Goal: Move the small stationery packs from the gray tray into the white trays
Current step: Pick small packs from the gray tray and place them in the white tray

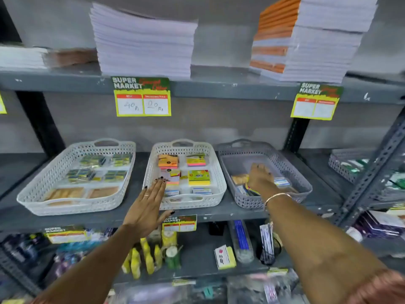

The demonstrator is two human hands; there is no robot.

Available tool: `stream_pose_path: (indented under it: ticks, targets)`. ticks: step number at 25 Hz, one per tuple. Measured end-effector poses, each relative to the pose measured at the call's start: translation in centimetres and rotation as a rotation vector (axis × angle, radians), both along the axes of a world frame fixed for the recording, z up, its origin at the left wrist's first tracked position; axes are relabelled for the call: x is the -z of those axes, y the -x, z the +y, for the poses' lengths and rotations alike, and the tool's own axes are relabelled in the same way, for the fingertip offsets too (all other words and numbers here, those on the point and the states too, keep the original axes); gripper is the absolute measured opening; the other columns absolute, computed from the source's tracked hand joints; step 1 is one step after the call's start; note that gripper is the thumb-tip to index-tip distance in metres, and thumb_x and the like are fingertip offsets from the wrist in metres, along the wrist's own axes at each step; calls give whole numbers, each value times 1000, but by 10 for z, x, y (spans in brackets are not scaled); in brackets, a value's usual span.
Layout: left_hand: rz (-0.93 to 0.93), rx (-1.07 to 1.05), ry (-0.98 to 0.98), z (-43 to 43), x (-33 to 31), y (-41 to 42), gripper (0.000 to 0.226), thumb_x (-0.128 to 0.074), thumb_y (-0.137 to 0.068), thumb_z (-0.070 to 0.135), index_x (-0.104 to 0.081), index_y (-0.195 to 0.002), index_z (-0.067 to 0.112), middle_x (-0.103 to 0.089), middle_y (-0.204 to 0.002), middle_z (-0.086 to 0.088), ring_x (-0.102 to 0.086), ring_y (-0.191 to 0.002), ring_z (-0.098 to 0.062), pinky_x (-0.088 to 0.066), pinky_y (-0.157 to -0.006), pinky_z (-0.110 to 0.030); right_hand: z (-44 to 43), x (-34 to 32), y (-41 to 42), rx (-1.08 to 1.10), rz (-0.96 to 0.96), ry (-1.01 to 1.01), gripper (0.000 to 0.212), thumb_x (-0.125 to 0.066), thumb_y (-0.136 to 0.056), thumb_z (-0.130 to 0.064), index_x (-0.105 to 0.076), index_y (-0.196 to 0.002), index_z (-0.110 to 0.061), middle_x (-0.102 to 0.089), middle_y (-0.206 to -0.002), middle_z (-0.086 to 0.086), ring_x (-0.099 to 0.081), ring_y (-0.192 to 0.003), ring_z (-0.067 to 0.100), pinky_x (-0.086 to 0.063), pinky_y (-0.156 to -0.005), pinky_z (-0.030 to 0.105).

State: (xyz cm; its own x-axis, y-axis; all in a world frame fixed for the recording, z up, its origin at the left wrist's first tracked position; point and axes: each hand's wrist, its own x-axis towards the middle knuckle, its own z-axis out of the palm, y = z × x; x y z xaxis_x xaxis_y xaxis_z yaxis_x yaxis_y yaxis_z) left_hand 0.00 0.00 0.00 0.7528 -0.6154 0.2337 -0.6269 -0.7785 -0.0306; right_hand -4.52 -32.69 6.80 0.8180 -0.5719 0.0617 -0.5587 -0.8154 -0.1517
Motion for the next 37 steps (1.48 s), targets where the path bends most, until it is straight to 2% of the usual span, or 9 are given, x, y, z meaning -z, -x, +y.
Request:
stream_pose_path:
  ticks: [3,8,13,18,22,25,28,33,37]
  targets:
    - [-60,1,-23,-2,6,-11,86,-2,-85,66,-14,-140,1,-24,-148,-16,-24,-135,-26,-27,-108,-44,-9,9,-10,10,249,-29,63,-55,-86,-6,-28,-143,-4,-31,-149,18,-29,-140,32,-27,-115,46]
    - [-20,-21,-104,-2,5,-9,89,-6,-85,68,-27,-137,-1,-37,-143,-18,-31,-133,-29,-31,-106,-48,-24,22,-27,13,439,54,75,-63,-80,-11,-27,-146,-3,-31,-152,18,-29,-142,36,-16,-119,56]
    - [-9,-45,-100,-2,6,-9,92,-2,-82,70,-24,-139,1,-33,-145,-15,-27,-135,-26,-26,-109,-45,-36,25,-36,-30,519,104,59,-59,-80,-9,-45,-138,-6,-44,-147,14,-36,-139,33,-9,-119,58]
    - [-26,-44,-97,-2,7,-10,94,5,-79,71,-17,-141,3,-25,-149,-13,-20,-137,-24,-20,-111,-42,-41,12,-41,-51,635,153,77,-74,-70,-23,-43,-140,-14,-31,-153,12,-25,-143,32,-14,-118,57]
    - [-17,-29,-59,-3,4,-13,89,-2,-84,69,-19,-140,2,-28,-147,-15,-25,-135,-25,-23,-109,-44,-46,-12,-63,-85,533,125,79,-78,-64,-35,-50,-134,-10,-38,-146,17,-33,-138,34,-27,-116,52]
    - [-11,-26,-11,-3,-8,-23,96,8,-77,73,-7,-142,4,-6,-149,-9,-9,-139,-20,-12,-113,-40,-26,-29,-91,-231,328,115,77,-75,-70,-33,-45,-135,-1,-44,-142,22,-39,-133,36,-39,-110,38]
    - [-7,-45,-23,-4,-13,-35,101,17,-70,75,-1,-142,7,0,-151,-8,0,-139,-17,-6,-114,-37,16,-30,-123,-406,133,44,82,-78,-67,-26,-40,-135,-2,-43,-138,20,-39,-131,34,-40,-107,37]
    - [68,-39,23,-5,-3,-45,103,18,-68,76,-2,-143,8,-2,-154,-7,2,-140,-16,-3,-114,-33,71,10,-154,-497,327,9,92,-78,-71,-24,-27,-144,-3,-26,-151,18,-29,-140,33,-39,-110,45]
    - [60,-43,65,-5,-2,-44,105,24,-65,74,-3,-143,9,-3,-154,-6,2,-140,-15,-2,-115,-33,83,40,-168,-489,456,21,88,-76,-74,-27,-28,-144,-4,-28,-148,18,-30,-138,34,-40,-107,48]
